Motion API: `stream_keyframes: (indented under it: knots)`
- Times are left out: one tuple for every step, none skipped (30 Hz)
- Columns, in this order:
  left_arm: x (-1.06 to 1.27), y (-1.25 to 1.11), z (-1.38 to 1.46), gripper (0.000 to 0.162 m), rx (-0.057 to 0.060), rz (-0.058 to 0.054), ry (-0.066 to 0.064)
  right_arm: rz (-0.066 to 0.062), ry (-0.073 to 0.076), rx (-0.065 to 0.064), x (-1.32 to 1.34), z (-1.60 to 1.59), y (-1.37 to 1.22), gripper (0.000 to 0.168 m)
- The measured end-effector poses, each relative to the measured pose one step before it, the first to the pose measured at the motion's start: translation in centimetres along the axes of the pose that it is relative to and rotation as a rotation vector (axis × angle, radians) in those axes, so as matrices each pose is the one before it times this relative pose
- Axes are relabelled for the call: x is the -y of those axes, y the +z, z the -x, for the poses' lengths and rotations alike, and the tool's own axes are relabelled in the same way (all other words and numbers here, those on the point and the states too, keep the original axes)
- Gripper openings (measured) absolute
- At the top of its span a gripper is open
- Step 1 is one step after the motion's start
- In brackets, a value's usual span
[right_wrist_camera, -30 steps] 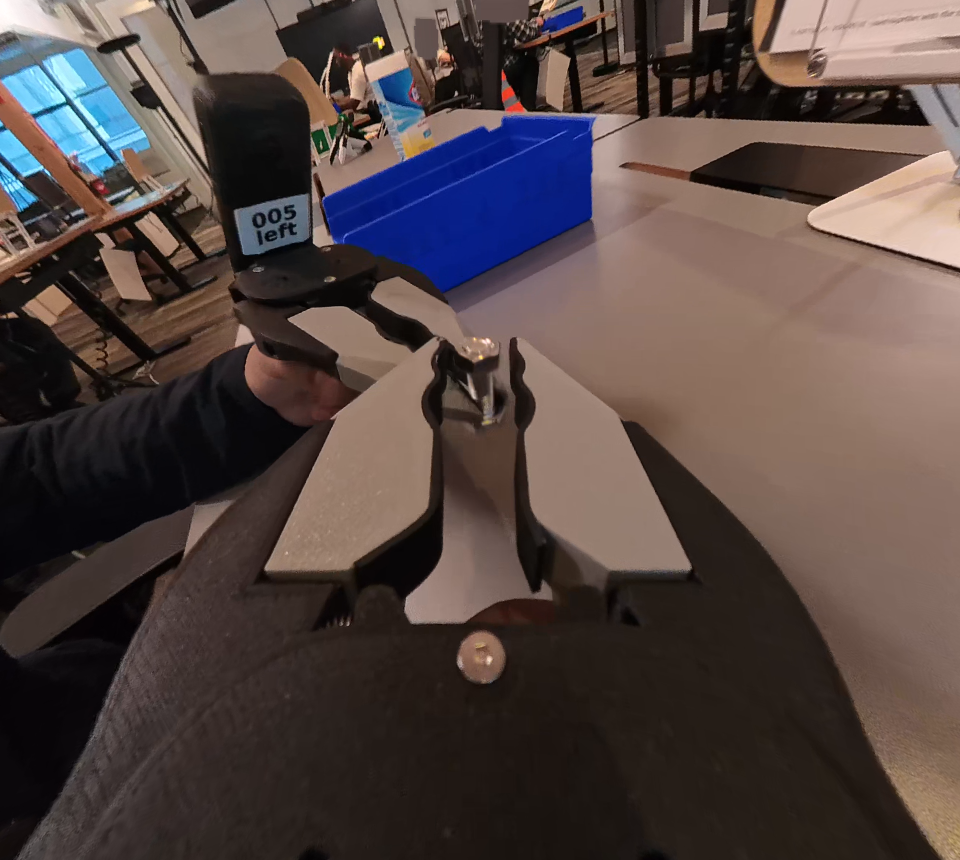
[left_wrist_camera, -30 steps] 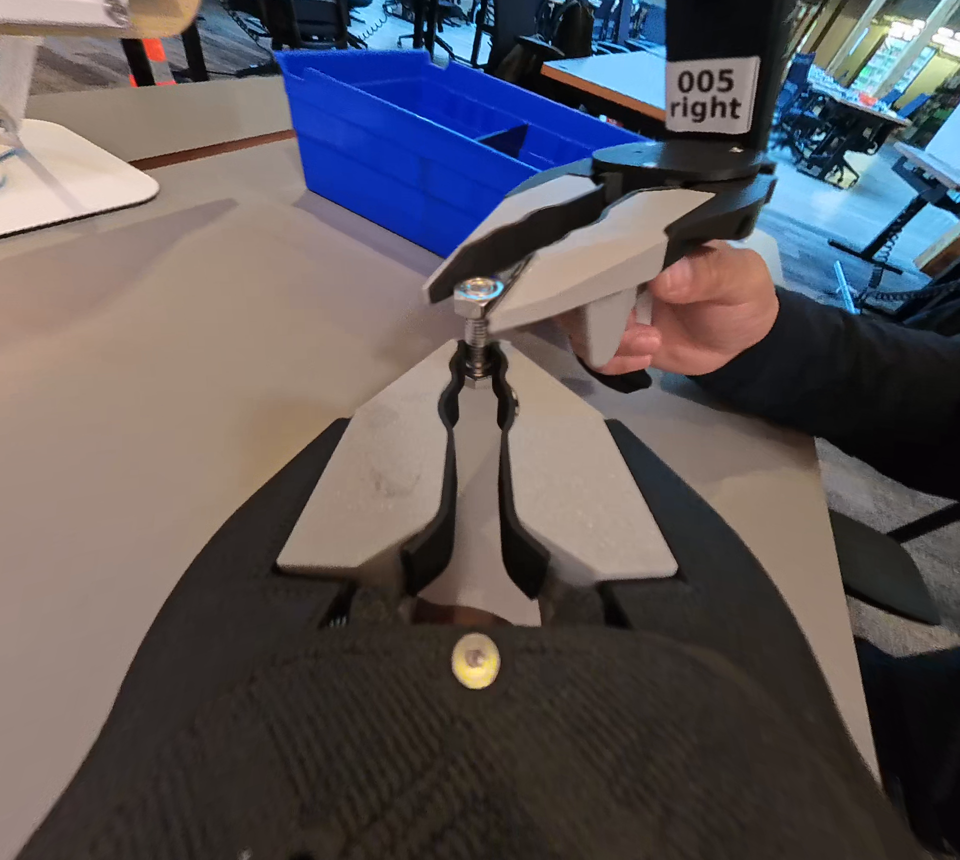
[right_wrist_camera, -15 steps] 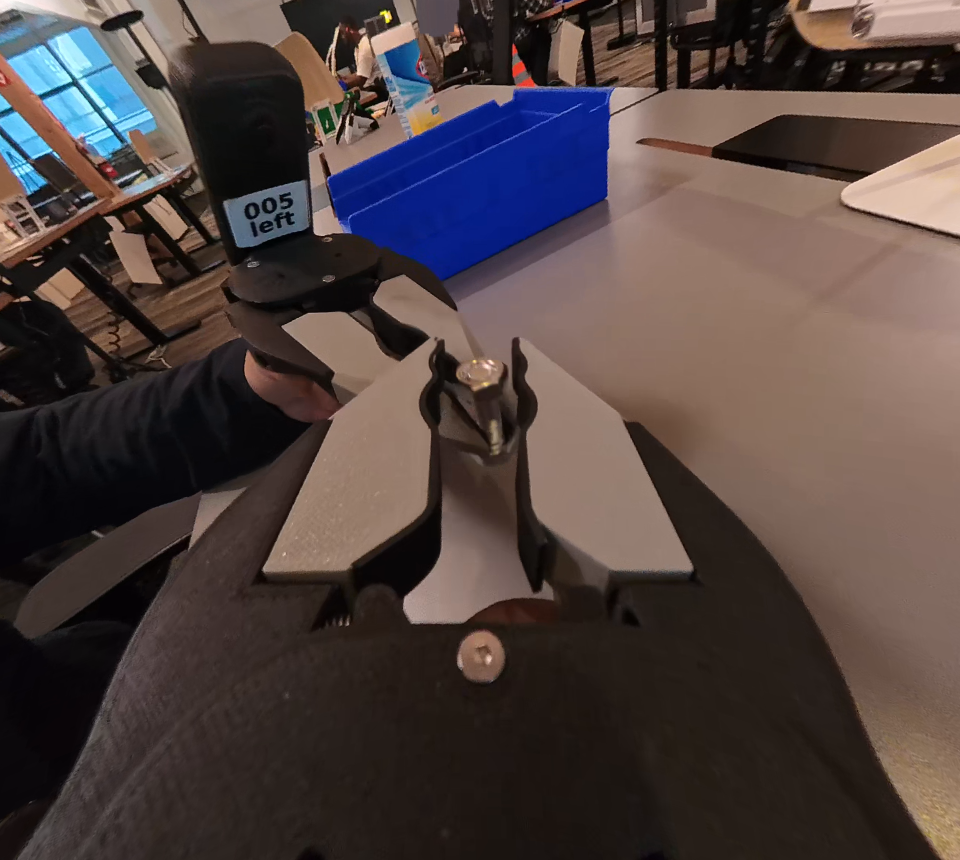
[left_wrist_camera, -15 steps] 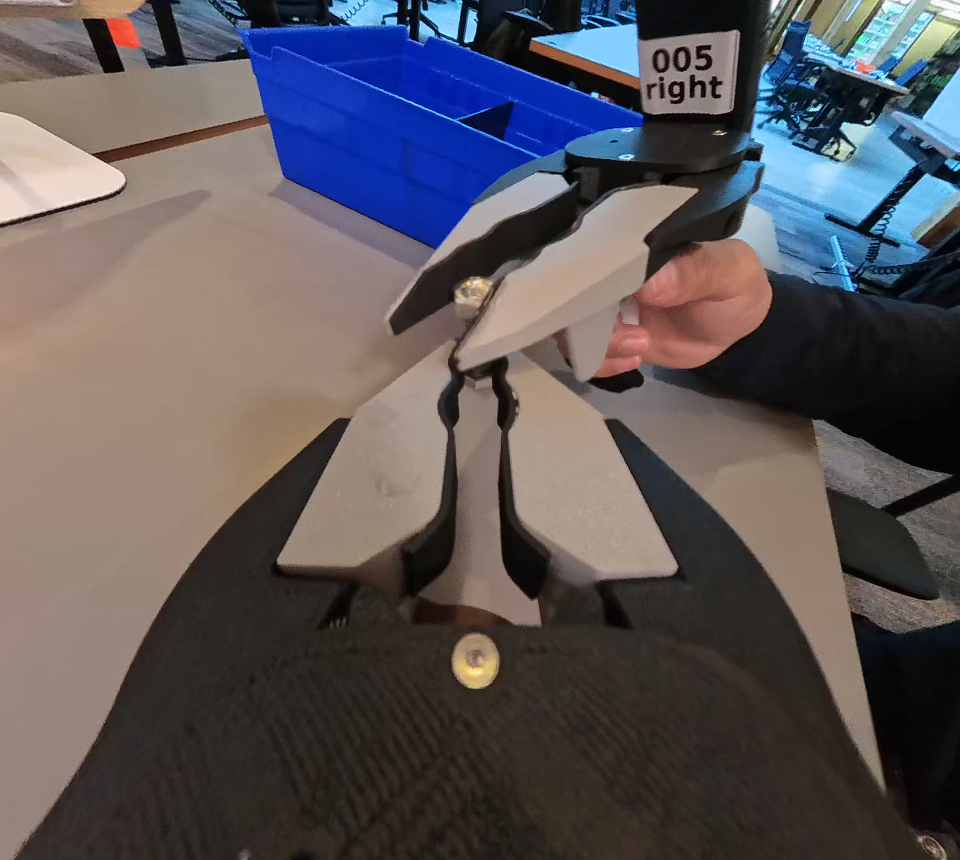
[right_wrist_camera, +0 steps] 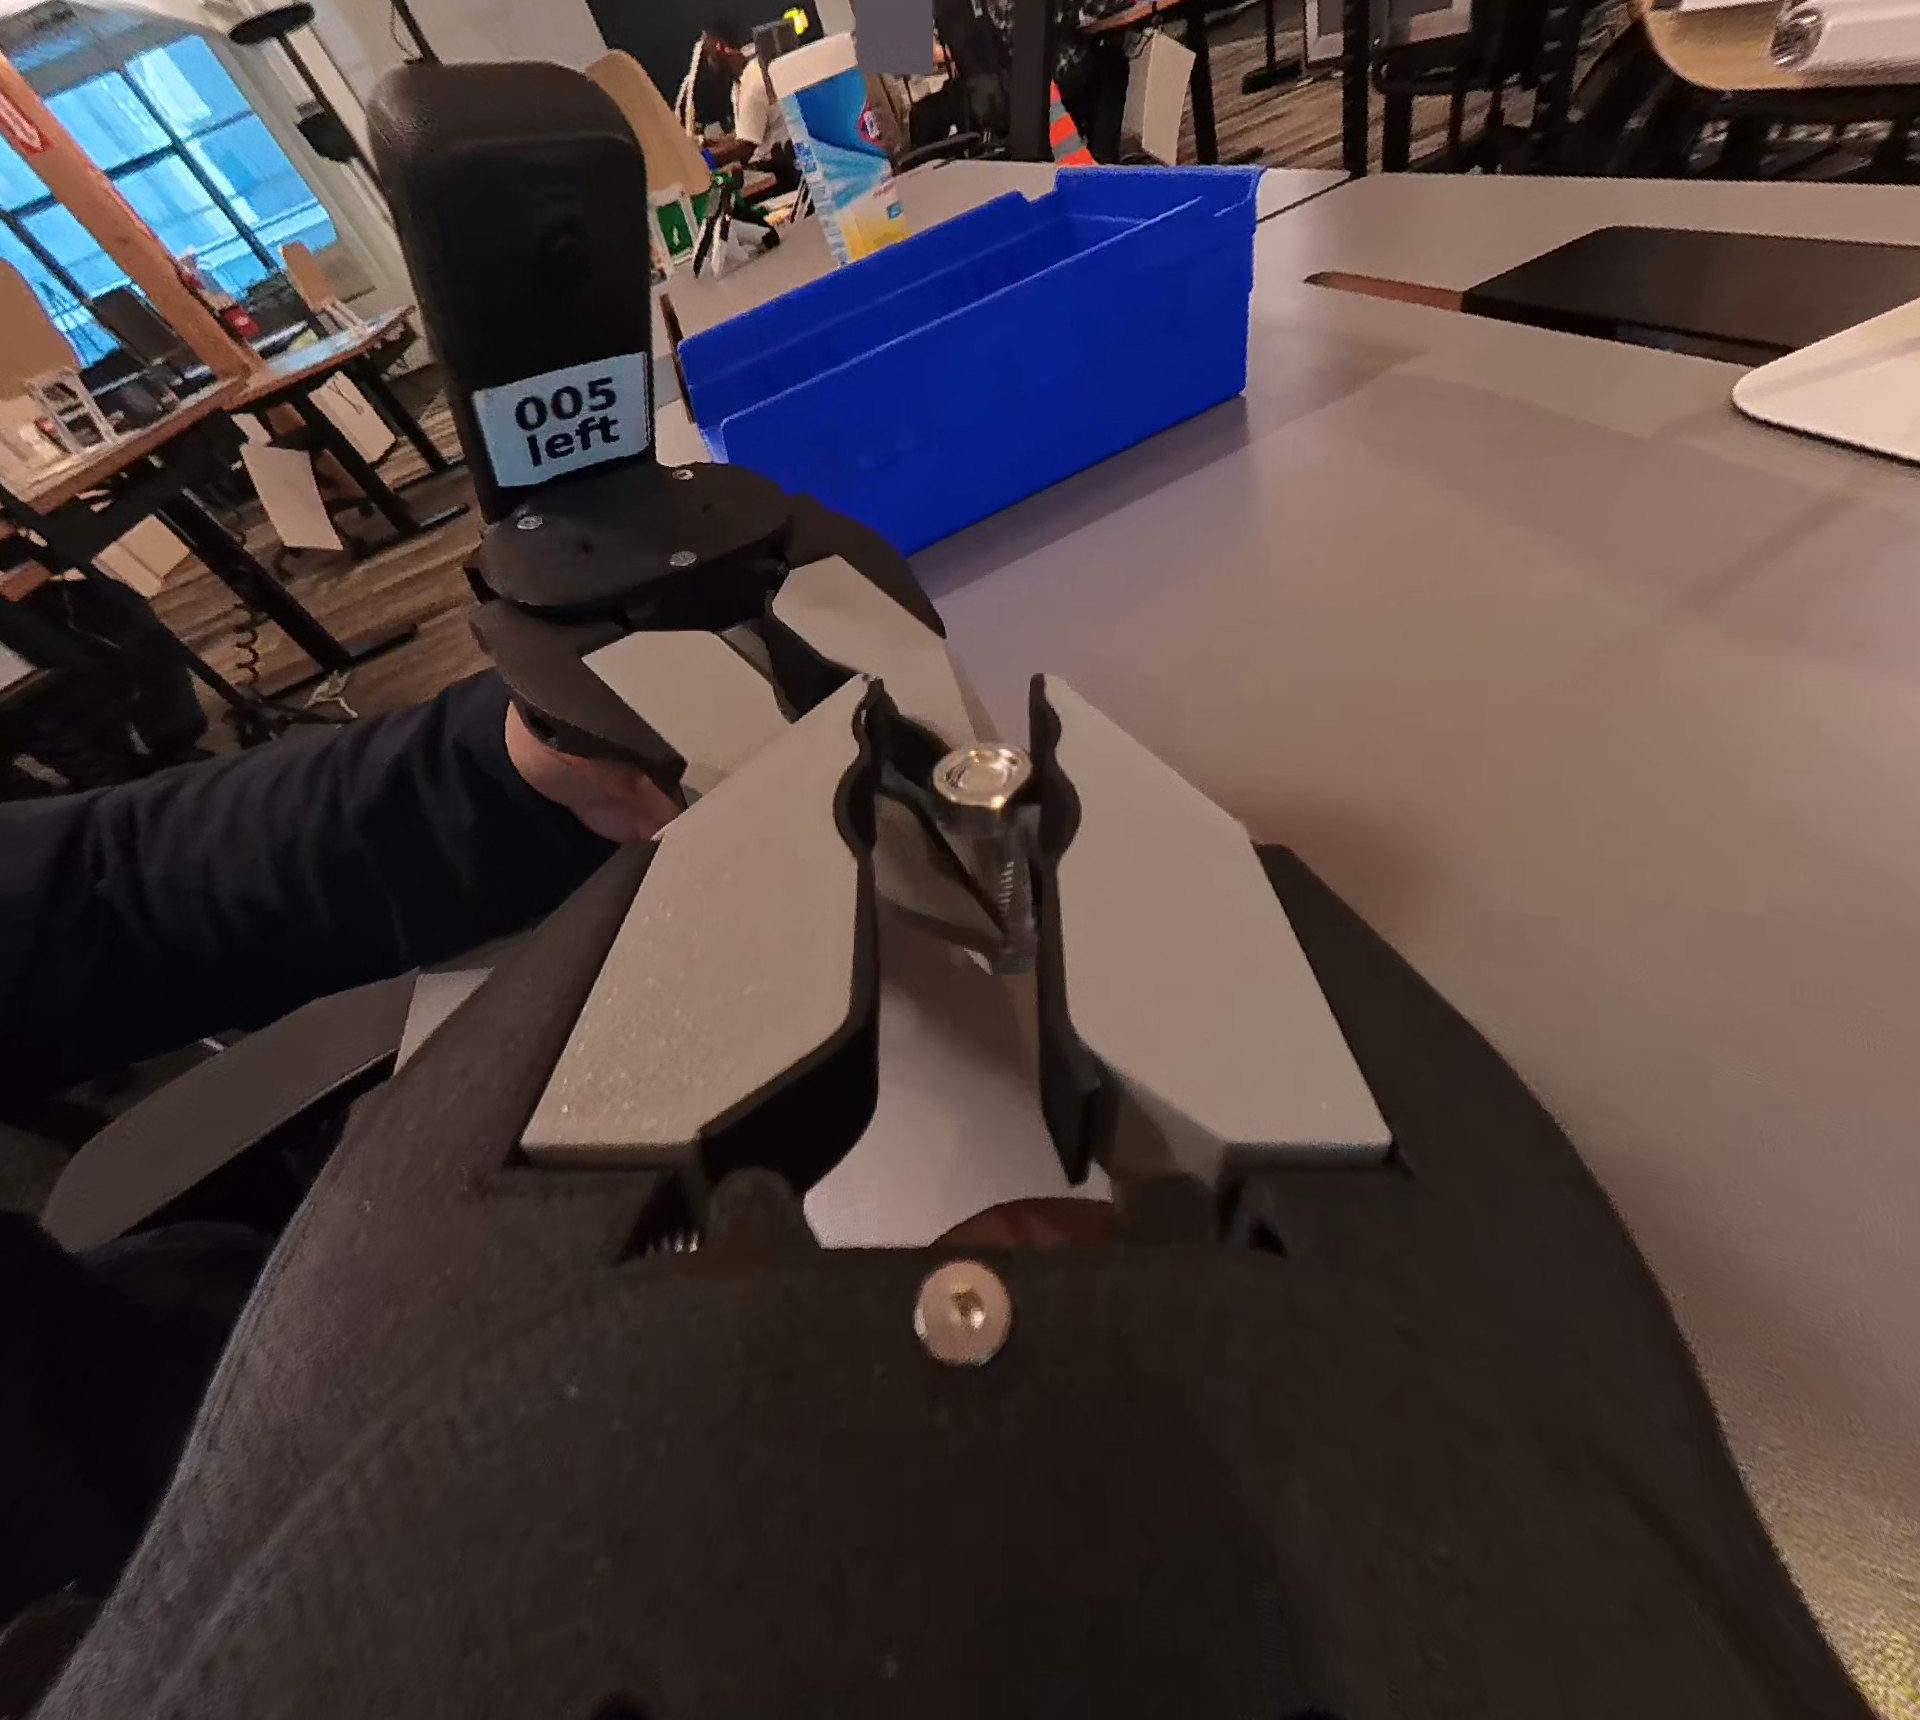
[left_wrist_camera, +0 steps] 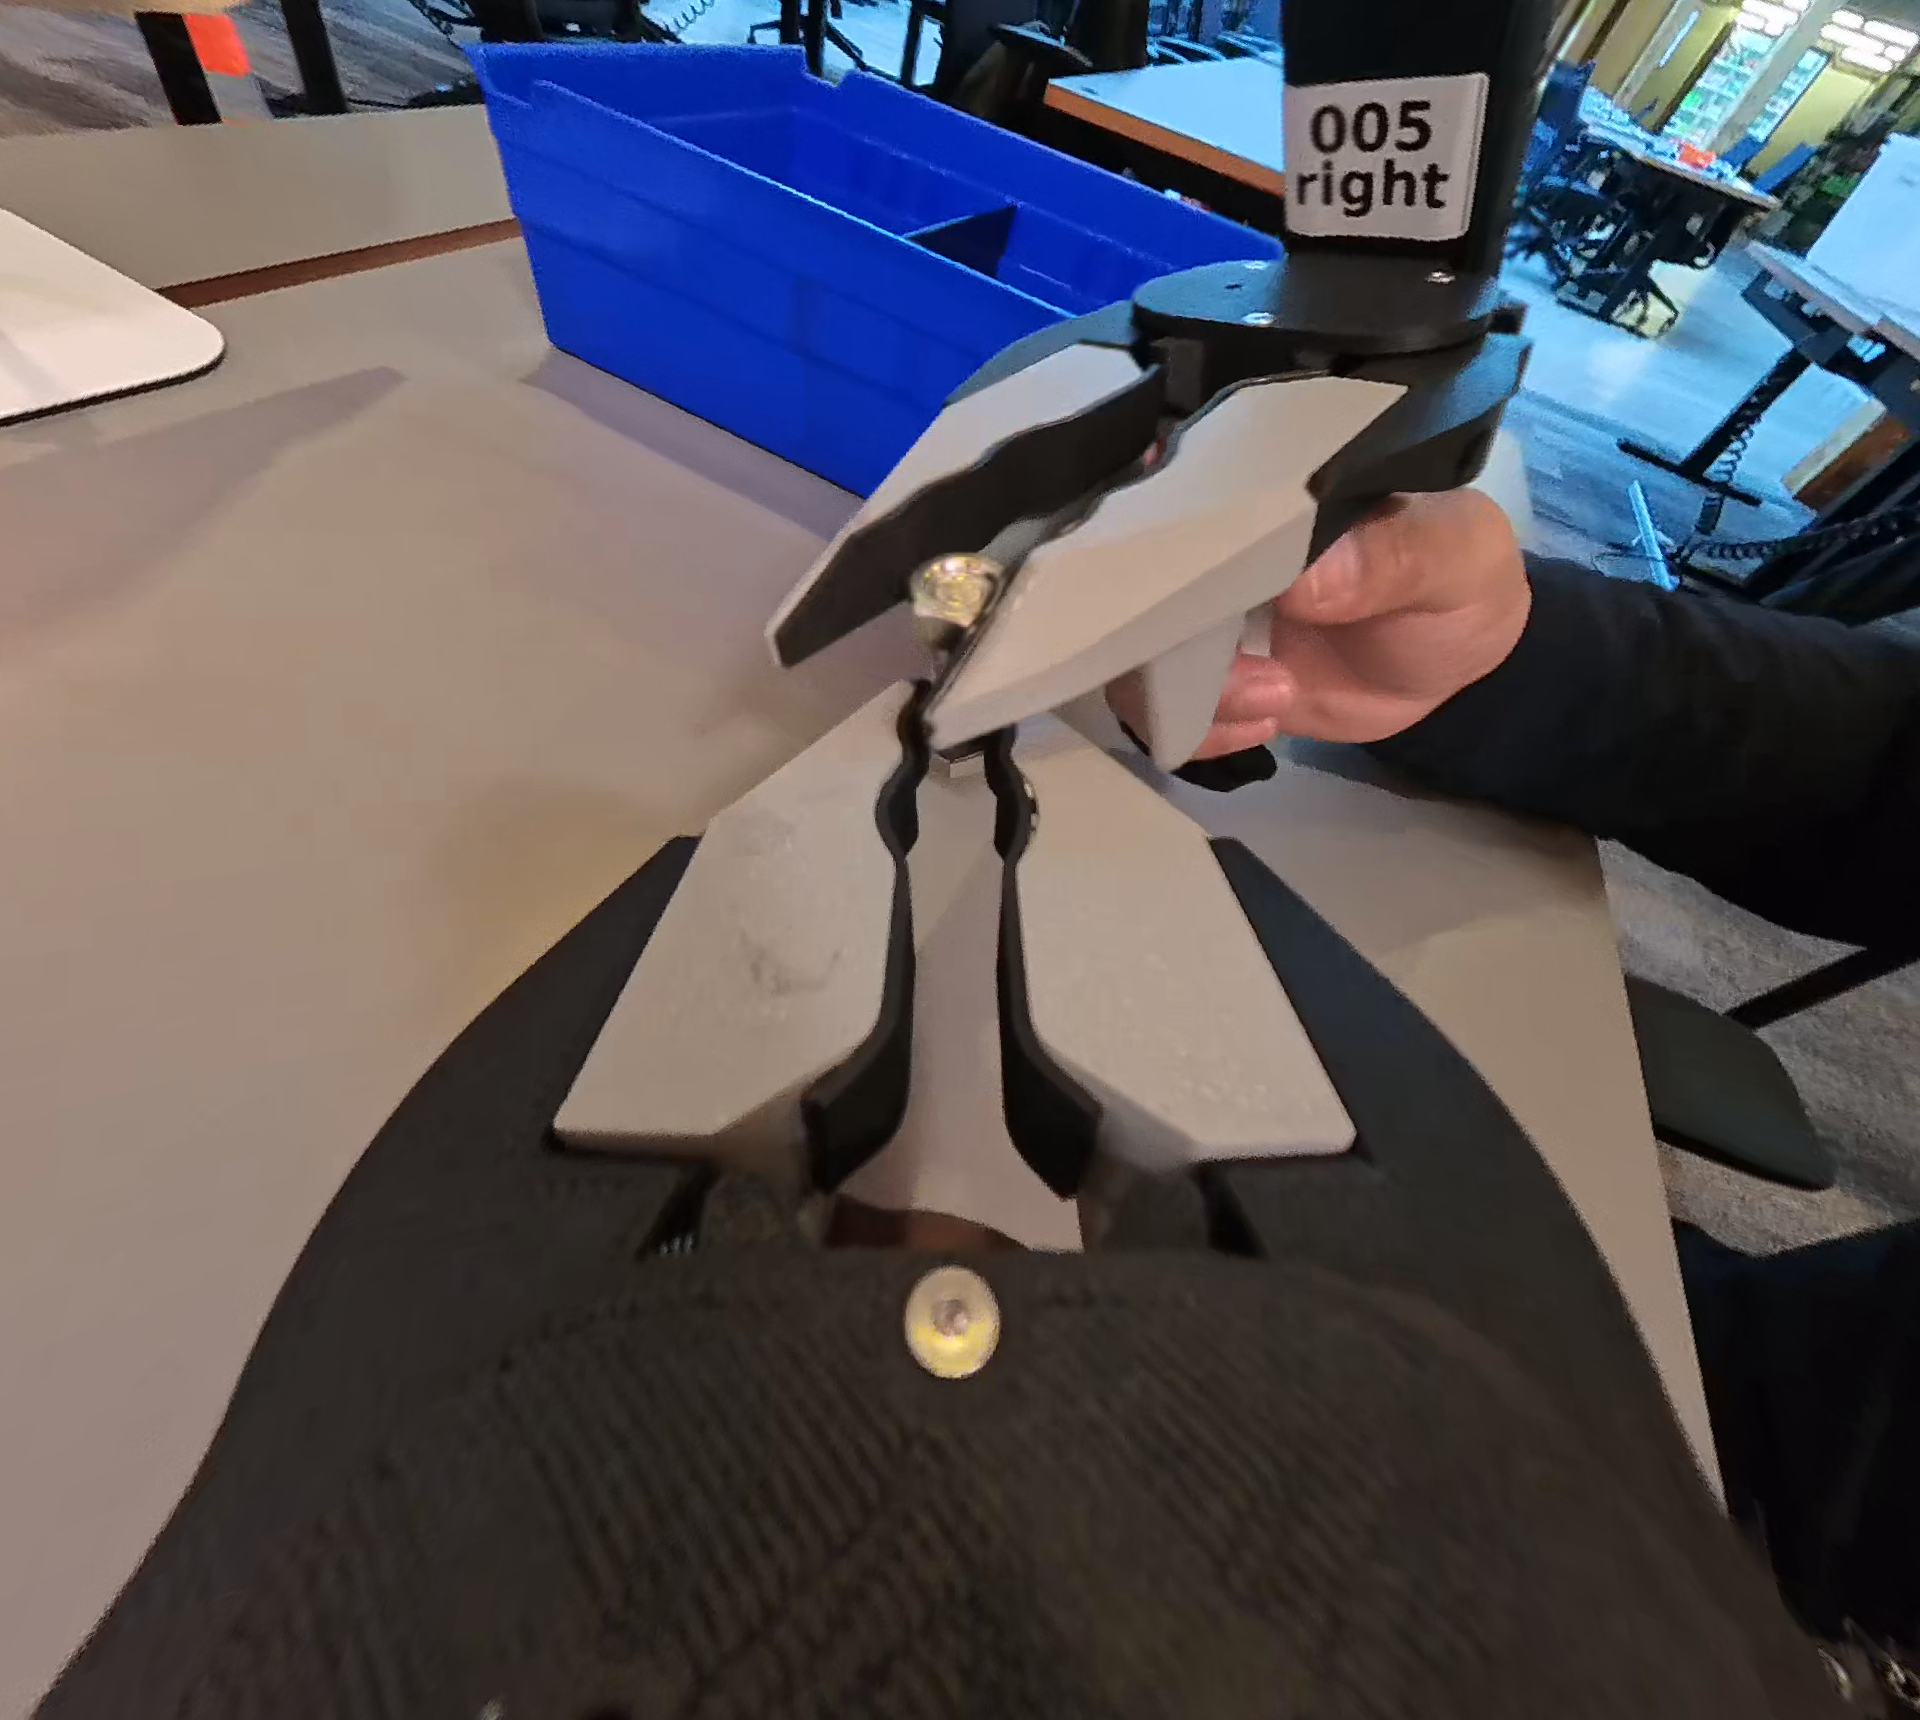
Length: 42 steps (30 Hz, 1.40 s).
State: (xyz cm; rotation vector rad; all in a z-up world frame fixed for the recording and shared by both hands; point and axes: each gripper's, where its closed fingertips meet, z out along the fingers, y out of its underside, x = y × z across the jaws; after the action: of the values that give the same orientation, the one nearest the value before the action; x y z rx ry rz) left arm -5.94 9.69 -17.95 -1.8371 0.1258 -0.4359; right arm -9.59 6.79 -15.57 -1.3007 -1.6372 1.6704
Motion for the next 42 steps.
stream_keyframes:
  knots:
    - [-0.069, 0.116, -0.181, 0.007, -0.0022, 0.0048, 0.0089, 0.005, -0.0019, 0.0029, -0.076, 0.053, 0.039, 0.025]
    - [-0.015, 0.047, 0.002, 0.007, 0.0048, 0.0017, 0.0076, 0.0012, -0.0039, -0.0035, 0.023, -0.061, -0.06, 0.024]
    - [0.065, -0.046, 0.081, 0.007, 0.0043, -0.0028, 0.0023, -0.0025, -0.0025, -0.0052, 0.104, -0.118, -0.128, 0.024]
    - [0.106, -0.11, 0.11, 0.007, -0.0001, -0.0047, -0.0065, -0.0071, 0.0017, -0.0047, 0.201, -0.138, -0.193, 0.024]
    - [0.173, -0.179, 0.224, 0.007, 0.0045, -0.0094, -0.0094, -0.0106, 0.005, -0.0017, 0.261, -0.134, -0.224, 0.024]
    - [0.203, -0.222, 0.31, 0.007, 0.0092, -0.0104, -0.0081, -0.0116, 0.0065, -0.0001, 0.289, -0.113, -0.249, 0.024]
    - [0.176, -0.231, 0.289, 0.007, 0.0063, -0.0079, -0.0074, -0.0105, 0.0058, -0.0013, 0.273, -0.146, -0.237, 0.024]
    - [0.197, -0.224, 0.253, 0.007, 0.0048, -0.0094, -0.0081, -0.0104, 0.0037, -0.0035, 0.256, -0.157, -0.224, 0.024]
    - [0.205, -0.198, 0.212, 0.007, 0.0033, -0.0103, -0.009, -0.01, 0.0027, -0.0039, 0.24, -0.151, -0.201, 0.023]
    - [0.16, -0.154, 0.141, 0.007, 0.0013, -0.0076, -0.0077, -0.0076, 0.003, -0.0029, 0.196, -0.109, -0.164, 0.023]
    - [0.127, -0.103, 0.12, 0.007, 0.0043, -0.0059, -0.0032, -0.0061, 0.0022, -0.0027, 0.141, -0.083, -0.116, 0.023]
    - [0.068, -0.062, 0.071, 0.007, 0.0033, -0.0035, 0.0006, -0.0047, 0.0006, -0.0019, 0.106, -0.053, -0.084, 0.023]
    - [0.002, -0.016, -0.02, 0.007, -0.0007, 0.0009, 0.001, -0.0015, -0.0007, 0.0, 0.047, -0.004, -0.042, 0.023]
    - [-0.019, 0.021, -0.009, 0.007, 0.001, 0.0003, 0.0012, 0.0009, -0.0015, 0.0007, -0.008, 0.019, 0.002, 0.023]
    - [-0.042, 0.039, -0.043, 0.007, -0.0003, 0.0028, 0.0023, 0.0017, -0.0023, 0.0011, -0.038, 0.055, 0.03, 0.022]
    - [-0.039, 0.035, -0.03, 0.007, -0.0002, 0.0019, 0.0027, 0.0038, -0.0031, 0.0033, -0.087, 0.091, 0.07, 0.021]
    - [-0.029, 0.036, -0.042, 0.007, -0.0009, 0.0013, 0.0011, 0.0062, -0.0034, 0.006, -0.145, 0.158, 0.11, 0.02]
    - [-0.04, 0.041, -0.06, 0.006, -0.0024, 0.0018, -0.0006, 0.008, -0.0032, 0.0075, -0.208, 0.189, 0.169, 0.02]
    - [-0.052, 0.054, -0.06, 0.006, -0.0025, 0.002, 0.0002, 0.0099, -0.0022, 0.0069, -0.263, 0.209, 0.225, 0.02]
    - [-0.096, 0.087, -0.132, 0.007, -0.0053, 0.0043, 0.002, 0.0102, -0.0022, 0.0028, -0.298, 0.142, 0.265, 0.022]
    - [-0.134, 0.119, -0.208, 0.007, -0.0076, 0.0058, 0.0038, 0.0097, -0.0035, 0.0001, -0.279, 0.094, 0.256, 0.023]
    - [-0.17, 0.165, -0.253, 0.007, -0.0073, 0.0075, 0.0055, 0.0109, -0.0032, 0.0009, -0.274, 0.109, 0.232, 0.024]
    - [-0.179, 0.19, -0.274, 0.007, -0.0066, 0.0088, 0.0072, 0.0111, -0.0033, 0.0009, -0.251, 0.078, 0.174, 0.024]
    - [-0.155, 0.183, -0.273, 0.007, -0.0049, 0.0086, 0.0108, 0.0097, -0.0047, 0.0015, -0.174, 0.066, 0.103, 0.024]
    - [-0.096, 0.133, -0.202, 0.007, -0.0011, 0.0066, 0.0129, 0.0058, -0.0058, -0.001, -0.071, 0.009, 0.013, 0.023]
    - [-0.03, 0.064, -0.092, 0.007, 0.003, 0.0038, 0.0133, -0.0009, -0.0055, -0.0053, 0.061, -0.069, -0.07, 0.023]
    - [0.018, -0.018, 0.023, 0.007, 0.0046, 0.0009, 0.0076, -0.0063, -0.0032, -0.0063, 0.172, -0.119, -0.154, 0.023]
    - [0.04, -0.069, 0.088, 0.007, 0.0016, -0.0024, -0.0027, -0.0095, 0.001, -0.0044, 0.245, -0.131, -0.21, 0.023]
    - [0.087, -0.132, 0.175, 0.007, 0.0025, -0.0054, -0.0091, -0.0118, 0.005, -0.0025, 0.291, -0.143, -0.24, 0.023]
    - [0.114, -0.151, 0.272, 0.007, 0.0058, -0.0069, -0.0096, -0.0133, 0.0065, -0.0022, 0.31, -0.152, -0.25, 0.023]
    - [0.096, -0.164, 0.279, 0.007, 0.0056, -0.0052, -0.0096, -0.0121, 0.0059, -0.002, 0.287, -0.147, -0.25, 0.022]
    - [0.087, -0.149, 0.269, 0.007, 0.0066, -0.0044, -0.0096, -0.0085, 0.0042, -0.0009, 0.222, -0.12, -0.198, 0.022]
    - [0.115, -0.13, 0.265, 0.007, 0.0077, -0.0059, -0.0082, -0.0049, 0.0014, 0.0001, 0.142, -0.058, -0.146, 0.021]
    - [0.112, -0.118, 0.172, 0.007, 0.005, -0.0057, -0.0061, -0.0018, -0.0014, 0.0003, 0.08, -0.017, -0.089, 0.02]
    - [0.098, -0.089, 0.066, 0.007, 0.0006, -0.0044, -0.0035, 0.0016, -0.0036, 0.0003, -0.016, 0.027, -0.012, 0.02]
    - [0.08, -0.054, 0.0, 0.006, -0.0001, -0.0031, 0.0001, 0.0052, -0.0052, 0.0009, -0.092, 0.074, 0.051, 0.019]
    - [0.021, -0.006, -0.057, 0.006, -0.0012, -0.0005, 0.0029, 0.0087, -0.0057, 0.0027, -0.177, 0.123, 0.131, 0.019]
    - [-0.046, 0.048, -0.142, 0.007, -0.0057, 0.0028, 0.003, 0.01, -0.0053, 0.0047, -0.232, 0.167, 0.186, 0.018]
    - [-0.063, 0.082, -0.187, 0.007, -0.0065, 0.0032, 0.0036, 0.0088, -0.0035, 0.0034, -0.239, 0.165, 0.24, 0.019]
    - [-0.108, 0.12, -0.207, 0.007, -0.0069, 0.0045, 0.0047, 0.0073, -0.0018, 0.0021, -0.241, 0.146, 0.265, 0.02]
    - [-0.151, 0.145, -0.25, 0.007, -0.0082, 0.0072, 0.0048, 0.0071, -0.001, 0.0007, -0.251, 0.108, 0.261, 0.021]
    - [-0.156, 0.178, -0.208, 0.007, -0.0038, 0.0071, 0.0047, 0.0103, -0.0014, 0.0015, -0.277, 0.098, 0.236, 0.022]
